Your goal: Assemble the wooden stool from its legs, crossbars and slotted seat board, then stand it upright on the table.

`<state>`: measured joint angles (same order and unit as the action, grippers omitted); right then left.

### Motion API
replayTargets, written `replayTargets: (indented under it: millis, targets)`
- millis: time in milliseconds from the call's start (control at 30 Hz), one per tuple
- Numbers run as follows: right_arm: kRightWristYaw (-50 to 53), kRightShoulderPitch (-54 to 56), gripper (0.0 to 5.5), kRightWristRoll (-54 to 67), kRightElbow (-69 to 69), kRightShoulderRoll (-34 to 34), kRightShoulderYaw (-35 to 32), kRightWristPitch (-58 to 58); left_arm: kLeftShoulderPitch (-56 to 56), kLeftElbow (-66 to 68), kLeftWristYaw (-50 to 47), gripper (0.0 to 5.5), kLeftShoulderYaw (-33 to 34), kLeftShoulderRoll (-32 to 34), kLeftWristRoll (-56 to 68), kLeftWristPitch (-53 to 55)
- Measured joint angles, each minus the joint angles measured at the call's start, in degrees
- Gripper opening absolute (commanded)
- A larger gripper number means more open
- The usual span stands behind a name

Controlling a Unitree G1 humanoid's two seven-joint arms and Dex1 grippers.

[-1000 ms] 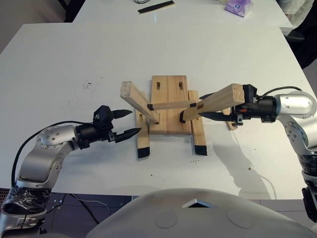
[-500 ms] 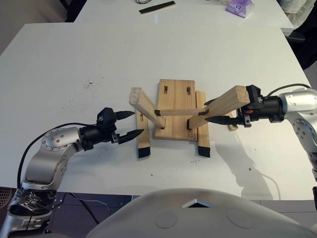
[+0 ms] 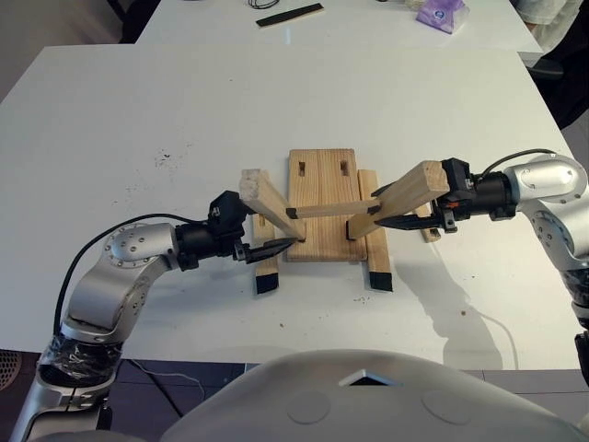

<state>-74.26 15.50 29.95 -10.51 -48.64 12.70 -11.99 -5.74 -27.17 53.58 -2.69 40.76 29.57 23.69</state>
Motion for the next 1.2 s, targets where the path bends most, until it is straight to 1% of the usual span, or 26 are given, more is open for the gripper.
replayTargets:
  millis: [300,500,633,700,767,833,867,933,1067,1133,1167,1200]
  targets:
    - [-0.9,2.6,2.0,-0.2,1.8,0.2,1.6,0.2,2.0,0.1,-0.6,3.82,-2.4,-0.6,-1.3,1.3]
    - [-3.1,5.5,2.0,-0.2,6.2,0.8,3.4,1.7,2.3,-0.2,0.3,3.82,-1.9,0.0,-1.1,2.0]
    - [-3.1,5.4,2.0,-0.2,6.6,0.8,3.8,2.4,1.9,-1.0,3.3,3.82,2.6,3.7,2.8,3.8]
    - [-3.1,5.4,2.0,-0.2,6.7,0.8,3.8,2.6,1.7,0.2,5.4,3.82,5.9,5.4,5.5,5.4]
    - [-3.0,5.4,2.0,-0.2,6.6,0.8,3.9,2.6,1.6,2.6,7.7,3.82,9.0,6.9,7.9,6.7]
    - [-3.0,5.3,2.0,-0.2,6.6,0.8,3.9,2.7,1.9,7.9,10.2,3.82,11.8,8.6,9.2,7.0]
    - [-3.0,5.3,2.0,-0.2,6.7,0.8,3.9,2.7,2.5,10.0,10.5,3.82,12.3,8.9,9.2,7.0]
    - [-3.1,5.3,2.0,-0.2,6.7,0.7,3.9,3.1,5.9,15.1,10.8,3.82,12.7,8.8,9.5,7.9]
    - [-3.2,5.5,2.0,-0.2,7.1,0.7,4.1,3.9,20.5,24.6,11.8,3.82,10.6,6.5,9.9,9.7]
    - [-3.2,5.7,2.0,-0.2,7.5,0.7,4.5,4.8,28.0,28.6,13.6,3.82,7.0,3.8,8.9,9.8]
    - [-3.2,5.9,2.0,-0.2,7.6,0.7,4.8,5.1,31.3,30.3,14.7,3.63,4.8,2.3,8.6,9.7]
    - [-3.3,6.2,2.0,-0.2,7.9,0.8,5.0,5.3,33.9,31.6,16.1,3.59,2.6,0.9,7.8,9.7]
